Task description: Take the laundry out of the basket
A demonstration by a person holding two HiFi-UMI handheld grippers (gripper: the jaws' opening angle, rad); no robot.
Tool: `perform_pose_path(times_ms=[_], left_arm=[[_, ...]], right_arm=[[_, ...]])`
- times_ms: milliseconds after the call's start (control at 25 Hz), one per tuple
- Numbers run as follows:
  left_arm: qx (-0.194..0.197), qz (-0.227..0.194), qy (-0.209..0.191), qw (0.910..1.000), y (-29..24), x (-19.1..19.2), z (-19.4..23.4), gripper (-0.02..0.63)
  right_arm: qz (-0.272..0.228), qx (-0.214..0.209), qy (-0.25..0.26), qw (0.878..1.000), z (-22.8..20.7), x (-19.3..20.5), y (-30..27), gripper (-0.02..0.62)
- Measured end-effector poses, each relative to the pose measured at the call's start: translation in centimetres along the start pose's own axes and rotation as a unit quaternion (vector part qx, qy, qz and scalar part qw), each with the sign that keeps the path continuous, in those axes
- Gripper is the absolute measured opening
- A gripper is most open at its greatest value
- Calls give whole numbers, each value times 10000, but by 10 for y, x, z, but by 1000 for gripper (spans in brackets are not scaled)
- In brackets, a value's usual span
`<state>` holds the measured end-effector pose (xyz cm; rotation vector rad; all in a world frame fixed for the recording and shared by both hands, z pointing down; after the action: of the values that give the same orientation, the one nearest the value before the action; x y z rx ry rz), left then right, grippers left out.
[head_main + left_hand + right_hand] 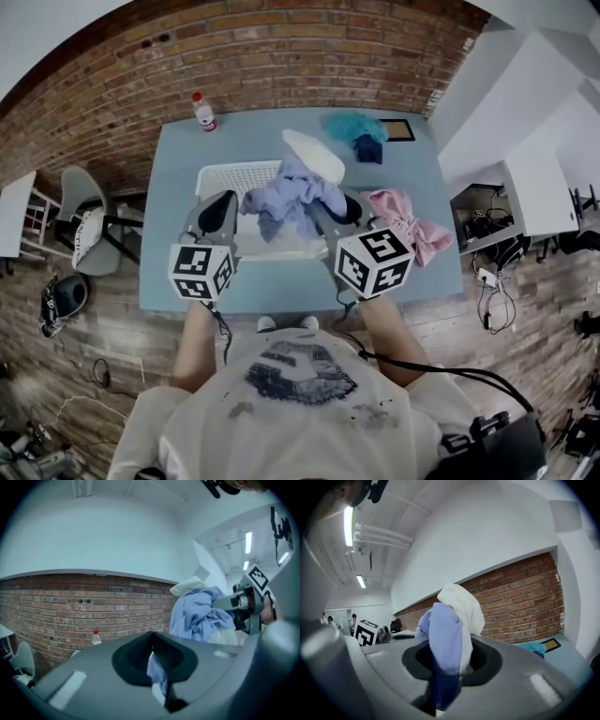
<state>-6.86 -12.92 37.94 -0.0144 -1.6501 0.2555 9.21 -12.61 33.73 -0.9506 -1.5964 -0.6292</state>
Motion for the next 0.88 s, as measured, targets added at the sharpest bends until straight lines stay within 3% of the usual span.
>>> perform_pose_path(times_ms=[440, 880], left_arm=[[279, -189, -7, 9994, 14, -14, 6, -9], [302, -279, 12, 9992, 24, -18, 11, -9]], right_arm=[[-95, 353, 335, 9988, 26, -12, 3, 98], [-116, 392, 395, 9984, 36, -15, 3, 98]])
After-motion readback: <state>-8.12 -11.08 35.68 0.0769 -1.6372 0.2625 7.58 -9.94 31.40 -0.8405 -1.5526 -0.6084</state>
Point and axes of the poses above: the fingertips, and each gripper's own axes: y backward along the fingers, z to its left, x out of its underside, the point moved 1 cm from there along y, backward along the fingers, and after that the axes turned 15 degrees about -x, right-handed, at the moved point
